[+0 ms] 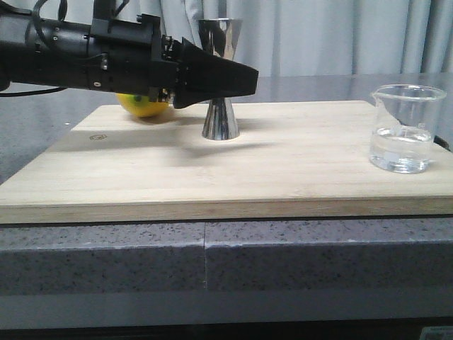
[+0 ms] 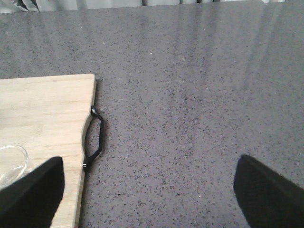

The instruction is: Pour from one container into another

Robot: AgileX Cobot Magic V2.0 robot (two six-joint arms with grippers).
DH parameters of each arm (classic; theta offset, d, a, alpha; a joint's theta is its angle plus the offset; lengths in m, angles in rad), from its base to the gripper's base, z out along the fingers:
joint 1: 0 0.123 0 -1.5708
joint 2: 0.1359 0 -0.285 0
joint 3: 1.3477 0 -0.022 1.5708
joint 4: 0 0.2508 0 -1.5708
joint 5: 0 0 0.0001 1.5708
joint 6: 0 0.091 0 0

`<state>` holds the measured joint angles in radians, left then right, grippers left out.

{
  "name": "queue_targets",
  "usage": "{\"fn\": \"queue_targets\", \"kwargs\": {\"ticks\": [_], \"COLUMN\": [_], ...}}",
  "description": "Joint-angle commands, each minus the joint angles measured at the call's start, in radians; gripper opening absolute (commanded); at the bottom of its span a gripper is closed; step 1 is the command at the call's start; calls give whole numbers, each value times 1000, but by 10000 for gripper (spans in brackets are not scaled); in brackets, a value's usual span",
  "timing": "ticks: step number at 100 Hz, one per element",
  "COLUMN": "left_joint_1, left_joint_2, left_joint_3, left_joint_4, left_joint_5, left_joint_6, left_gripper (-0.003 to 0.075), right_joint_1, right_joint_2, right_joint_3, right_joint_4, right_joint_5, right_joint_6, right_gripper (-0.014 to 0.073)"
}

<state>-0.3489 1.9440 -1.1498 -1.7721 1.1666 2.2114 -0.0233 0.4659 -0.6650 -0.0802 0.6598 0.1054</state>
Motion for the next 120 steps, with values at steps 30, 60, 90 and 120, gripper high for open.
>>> {"fn": "queue_targets", "kwargs": {"ticks": [30, 60, 90, 120], "left_joint_1": [-9, -9, -9, -9], "left_joint_2": [-43, -43, -43, -51], "left_joint_3": [-26, -26, -54, -87], "left_joint_4": [-81, -81, -81, -81], "left_joint_5": [74, 74, 113, 113], "left_joint_6": [-7, -7, -10, -44], "left_gripper": [328, 202, 187, 187], "right_joint_1": [-6, -6, -6, -6], "right_joint_2": [13, 13, 13, 13], "right_joint_3": [-35, -35, -35, -35], "right_joint_4": [-16, -16, -16, -16], "right_joint_5": [-60, -60, -60, -60], "right_joint_6": [-2, -2, -2, -2], "right_gripper": [657, 657, 657, 657]}}
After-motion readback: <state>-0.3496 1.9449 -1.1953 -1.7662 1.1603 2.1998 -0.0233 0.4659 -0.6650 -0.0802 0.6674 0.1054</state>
